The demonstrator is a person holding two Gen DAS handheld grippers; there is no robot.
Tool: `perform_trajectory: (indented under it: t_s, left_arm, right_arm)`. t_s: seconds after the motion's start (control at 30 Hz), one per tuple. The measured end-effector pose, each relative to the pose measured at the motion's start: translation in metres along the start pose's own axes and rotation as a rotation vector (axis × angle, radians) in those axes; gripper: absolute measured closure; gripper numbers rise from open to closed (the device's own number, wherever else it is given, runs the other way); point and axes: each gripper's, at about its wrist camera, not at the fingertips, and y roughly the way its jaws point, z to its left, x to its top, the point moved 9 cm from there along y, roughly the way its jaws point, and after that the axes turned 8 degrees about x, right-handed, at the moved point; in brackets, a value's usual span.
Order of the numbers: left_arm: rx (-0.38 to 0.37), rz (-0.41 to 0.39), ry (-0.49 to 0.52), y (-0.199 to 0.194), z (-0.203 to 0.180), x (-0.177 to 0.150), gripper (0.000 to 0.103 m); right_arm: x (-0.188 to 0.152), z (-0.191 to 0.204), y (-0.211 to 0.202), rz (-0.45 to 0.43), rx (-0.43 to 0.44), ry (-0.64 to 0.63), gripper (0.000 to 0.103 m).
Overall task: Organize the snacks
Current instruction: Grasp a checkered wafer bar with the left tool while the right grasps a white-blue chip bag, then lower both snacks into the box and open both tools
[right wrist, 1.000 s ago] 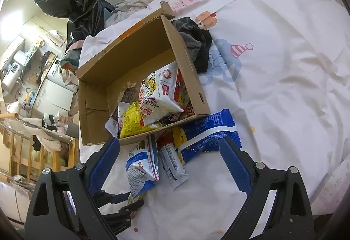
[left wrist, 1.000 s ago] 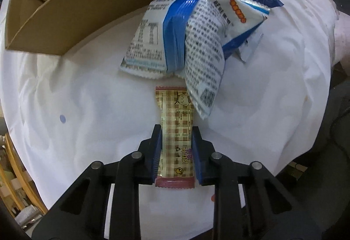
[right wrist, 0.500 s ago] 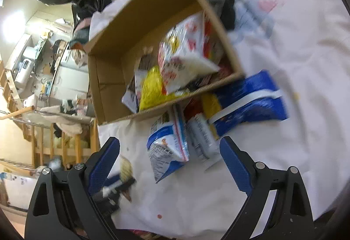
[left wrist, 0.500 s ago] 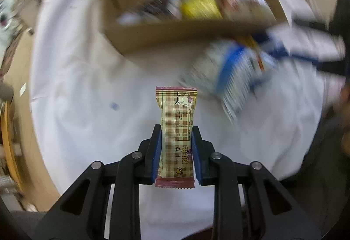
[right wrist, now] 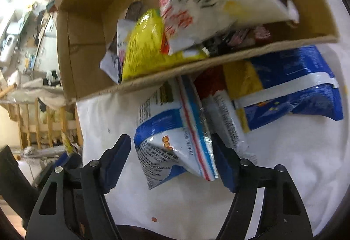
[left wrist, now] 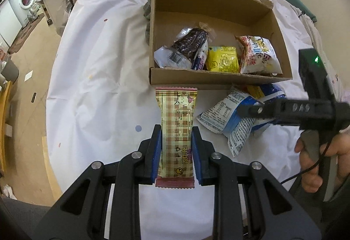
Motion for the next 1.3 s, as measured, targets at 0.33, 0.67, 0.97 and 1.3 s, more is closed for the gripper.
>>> perform_trajectory:
  t_s: [0.33, 0.67, 0.97, 1.3]
  left_arm:
    - [0.015, -0.016, 0.019, -0.002, -0.002, 0.000, 0.081]
    - [0.016, -0.071, -0.016, -0.015, 0.007, 0.002, 0.081]
    - [0.043, -0.204, -0.004, -0.037, 0.002, 0.021, 0.081]
    - [0.029, -0.261, -0.029, -0.050, -0.001, 0.059, 0.081]
  right_arm:
    - [-0.018, 0.013, 0.007, 0.031, 0.017, -0.077, 0.056]
    - [-0.054, 0.036, -0.029, -0.022, 0.096, -0.184, 0.059]
    - [-0.033, 0.052, -0.079, -0.197, 0.138, -0.239, 0.059]
    - [0.009, 0.066, -0.109, -0.348, 0.193, -0.222, 0.058]
